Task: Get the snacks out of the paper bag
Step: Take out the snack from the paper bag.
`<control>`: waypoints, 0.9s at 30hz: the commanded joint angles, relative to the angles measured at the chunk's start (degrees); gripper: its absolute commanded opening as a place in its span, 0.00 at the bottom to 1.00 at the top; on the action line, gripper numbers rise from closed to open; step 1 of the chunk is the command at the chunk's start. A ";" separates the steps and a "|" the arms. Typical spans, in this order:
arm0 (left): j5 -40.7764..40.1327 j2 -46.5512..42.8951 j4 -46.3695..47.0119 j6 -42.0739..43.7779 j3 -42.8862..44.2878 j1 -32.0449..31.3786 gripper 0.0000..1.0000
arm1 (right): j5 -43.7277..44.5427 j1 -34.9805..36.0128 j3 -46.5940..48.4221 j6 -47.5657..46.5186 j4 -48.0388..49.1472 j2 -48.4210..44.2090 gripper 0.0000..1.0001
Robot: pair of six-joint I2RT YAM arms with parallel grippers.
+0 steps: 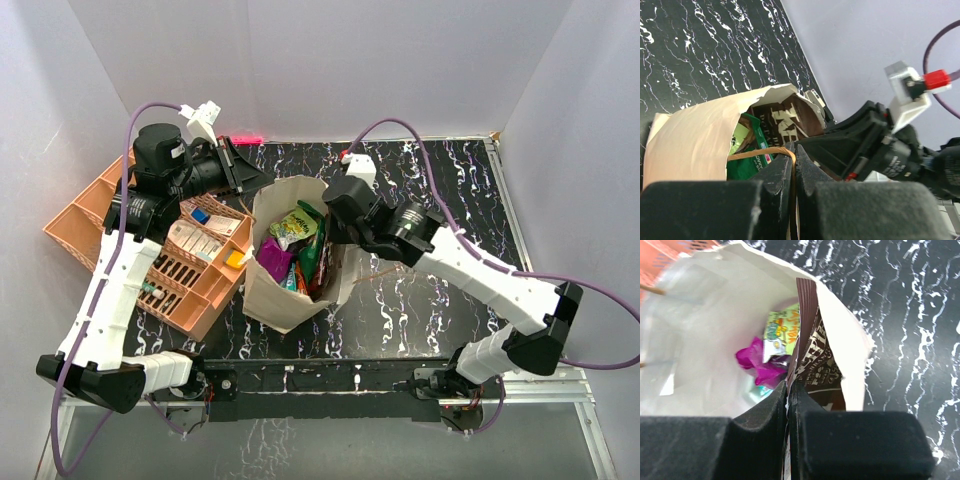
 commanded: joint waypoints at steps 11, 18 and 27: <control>-0.62 -3.22 4.97 -1.30 0.79 0.10 0.00 | -1.71 0.12 13.35 -2.64 16.82 -5.98 0.07; -1.02 -3.06 5.03 -1.52 -0.38 0.15 0.00 | 2.58 0.09 22.00 -10.76 20.38 -4.28 0.07; -1.94 -2.67 3.60 -1.34 0.30 0.15 0.00 | 17.99 0.12 31.34 -34.62 34.99 -0.60 0.07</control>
